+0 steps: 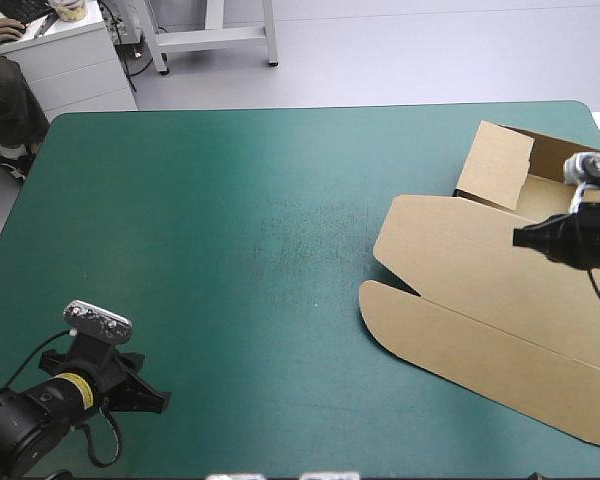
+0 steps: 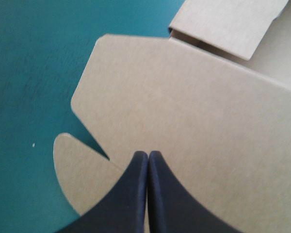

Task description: Fold the box

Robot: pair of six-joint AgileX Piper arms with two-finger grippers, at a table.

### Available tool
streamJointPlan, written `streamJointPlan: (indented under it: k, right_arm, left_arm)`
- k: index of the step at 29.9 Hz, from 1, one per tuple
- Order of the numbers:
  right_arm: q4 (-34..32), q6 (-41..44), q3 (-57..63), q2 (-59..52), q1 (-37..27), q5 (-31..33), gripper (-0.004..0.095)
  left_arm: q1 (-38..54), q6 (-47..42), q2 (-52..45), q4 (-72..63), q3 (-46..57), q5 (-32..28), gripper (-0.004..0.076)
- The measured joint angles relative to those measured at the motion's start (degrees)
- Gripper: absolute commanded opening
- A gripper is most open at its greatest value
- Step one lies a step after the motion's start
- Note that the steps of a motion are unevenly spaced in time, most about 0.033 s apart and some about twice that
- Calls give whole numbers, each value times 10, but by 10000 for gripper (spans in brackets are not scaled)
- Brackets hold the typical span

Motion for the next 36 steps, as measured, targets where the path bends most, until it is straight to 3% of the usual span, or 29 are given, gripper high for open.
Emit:
streamJointPlan:
  k: [7,14,18,24,36]
  right_arm:
    - [-35,-29,127,-118,27,10,-18]
    - [-43,-49,259,-267,30,-24,-18]
    - [-45,-56,296,-328,66,-38,-18]
    - [-76,-57,316,-347,152,-31,-17]
    - [-97,-57,375,-372,262,-58,-18]
  left_arm:
    - [0,11,-15,-14,24,-28,-10]
    - [0,24,-46,-6,24,-29,-10]
    - [0,37,-51,-5,24,-20,-10]
    - [0,70,-51,-3,24,-8,-10]
    - [0,71,-75,-13,46,-1,-10]
